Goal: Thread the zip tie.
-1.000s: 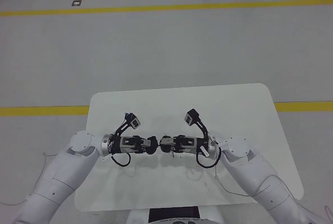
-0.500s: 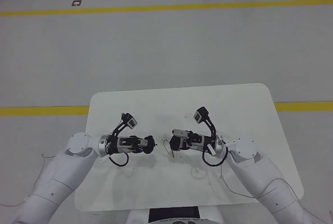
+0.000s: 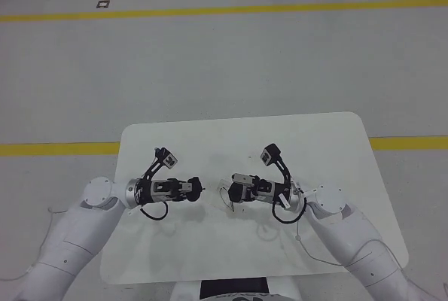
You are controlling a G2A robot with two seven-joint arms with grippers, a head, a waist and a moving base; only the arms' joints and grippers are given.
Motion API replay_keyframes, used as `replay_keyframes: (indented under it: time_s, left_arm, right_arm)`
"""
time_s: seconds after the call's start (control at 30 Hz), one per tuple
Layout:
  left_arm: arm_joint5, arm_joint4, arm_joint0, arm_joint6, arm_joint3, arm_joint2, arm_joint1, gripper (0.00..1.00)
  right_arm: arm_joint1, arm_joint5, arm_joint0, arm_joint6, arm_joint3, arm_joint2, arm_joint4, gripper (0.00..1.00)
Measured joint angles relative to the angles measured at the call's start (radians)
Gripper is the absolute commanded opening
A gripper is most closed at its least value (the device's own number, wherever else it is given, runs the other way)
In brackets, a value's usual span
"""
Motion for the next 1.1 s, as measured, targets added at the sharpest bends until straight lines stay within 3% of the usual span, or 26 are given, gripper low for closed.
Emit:
replay_keyframes:
  time_s: [0.2, 0.53, 0.63, 0.77, 0.83, 0.93, 1.1]
  left_arm:
    - [0.000, 0.023, 0.031, -0.060, 0.002, -0.096, -0.011, 0.00]
    - [0.000, 0.055, 0.056, -0.061, 0.005, -0.180, -0.044, 0.00]
    - [0.000, 0.055, 0.056, -0.061, 0.005, -0.179, -0.044, 0.00]
    - [0.000, 0.055, 0.056, -0.061, 0.005, -0.179, -0.044, 0.00]
    - [0.000, 0.055, 0.056, -0.061, 0.005, -0.179, -0.044, 0.00]
    - [0.000, 0.055, 0.056, -0.061, 0.005, -0.179, -0.044, 0.00]
    - [0.000, 0.055, 0.056, -0.061, 0.005, -0.179, -0.044, 0.00]
  right_arm:
    - [0.000, 0.000, 0.000, 0.000, 0.000, 0.000, 0.000, 1.00]
    - [0.001, 0.005, 0.002, -0.015, -0.013, -0.002, -0.023, 1.00]
    - [0.009, 0.049, 0.015, -0.052, -0.061, -0.007, -0.199, 1.00]
    - [0.020, 0.190, 0.022, -0.086, -0.139, -0.035, -0.473, 1.00]
    - [0.022, 0.228, 0.024, -0.085, -0.161, -0.052, -0.552, 1.00]
    - [0.023, 0.237, 0.026, -0.091, -0.176, -0.078, -0.642, 1.00]
    - [0.022, 0.230, 0.024, -0.110, -0.175, -0.080, -0.650, 1.00]
